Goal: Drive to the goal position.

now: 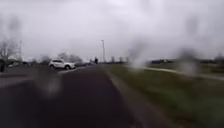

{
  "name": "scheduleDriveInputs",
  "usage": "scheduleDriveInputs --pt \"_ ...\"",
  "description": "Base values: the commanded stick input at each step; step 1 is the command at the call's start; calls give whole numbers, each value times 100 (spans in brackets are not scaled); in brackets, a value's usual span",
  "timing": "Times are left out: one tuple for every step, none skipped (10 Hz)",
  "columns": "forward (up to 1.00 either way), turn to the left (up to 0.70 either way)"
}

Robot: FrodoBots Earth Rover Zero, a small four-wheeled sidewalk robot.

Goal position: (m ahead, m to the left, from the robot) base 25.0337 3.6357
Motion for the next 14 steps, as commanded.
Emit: scheduleDriveInputs --pt "100 0" --pt "100 2" --pt "100 7" --pt "100 36" --pt "100 23" --pt "100 11" --pt "100 5" --pt "100 0" --pt "100 0" --pt "100 0" --pt "100 0" --pt "100 13" --pt "100 27" --pt "100 39"
